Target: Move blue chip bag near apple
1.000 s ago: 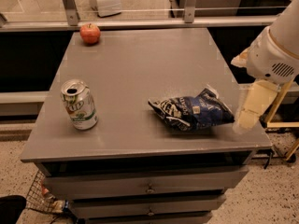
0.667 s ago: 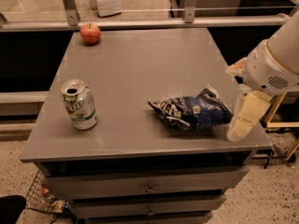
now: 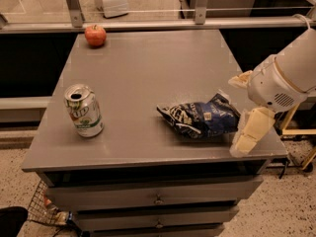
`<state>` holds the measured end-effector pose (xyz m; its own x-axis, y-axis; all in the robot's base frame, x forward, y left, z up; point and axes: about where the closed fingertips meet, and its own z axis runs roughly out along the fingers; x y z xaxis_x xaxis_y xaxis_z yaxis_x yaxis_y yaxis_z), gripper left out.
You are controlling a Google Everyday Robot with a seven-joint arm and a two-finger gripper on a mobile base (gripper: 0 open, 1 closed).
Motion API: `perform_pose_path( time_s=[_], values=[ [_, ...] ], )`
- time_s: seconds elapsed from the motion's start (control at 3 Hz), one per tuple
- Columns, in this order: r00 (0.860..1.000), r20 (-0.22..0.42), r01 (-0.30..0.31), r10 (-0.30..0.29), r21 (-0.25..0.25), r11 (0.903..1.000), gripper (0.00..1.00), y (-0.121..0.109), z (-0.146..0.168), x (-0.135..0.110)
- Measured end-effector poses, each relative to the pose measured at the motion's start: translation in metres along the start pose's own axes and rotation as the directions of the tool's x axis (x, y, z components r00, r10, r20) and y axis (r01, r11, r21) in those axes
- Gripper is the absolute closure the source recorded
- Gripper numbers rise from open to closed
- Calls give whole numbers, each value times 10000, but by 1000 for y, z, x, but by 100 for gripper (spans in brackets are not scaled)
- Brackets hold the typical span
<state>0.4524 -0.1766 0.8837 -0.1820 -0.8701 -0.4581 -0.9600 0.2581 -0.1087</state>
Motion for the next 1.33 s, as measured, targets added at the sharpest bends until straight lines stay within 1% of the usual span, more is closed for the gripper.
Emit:
perform_pose_path(
  time_s=[0.33, 0.67, 1.0, 1.33],
  values=[
    [9999, 117, 48, -44, -325, 9995, 0, 1, 16, -5],
    [9990, 412, 168, -145, -538, 9984, 0, 0, 33, -11],
    [9972, 734, 200, -151, -656, 9976, 0, -1, 42, -15],
    [9948, 1006, 210, -134, -745, 9970, 18, -1, 47, -16]
  ],
)
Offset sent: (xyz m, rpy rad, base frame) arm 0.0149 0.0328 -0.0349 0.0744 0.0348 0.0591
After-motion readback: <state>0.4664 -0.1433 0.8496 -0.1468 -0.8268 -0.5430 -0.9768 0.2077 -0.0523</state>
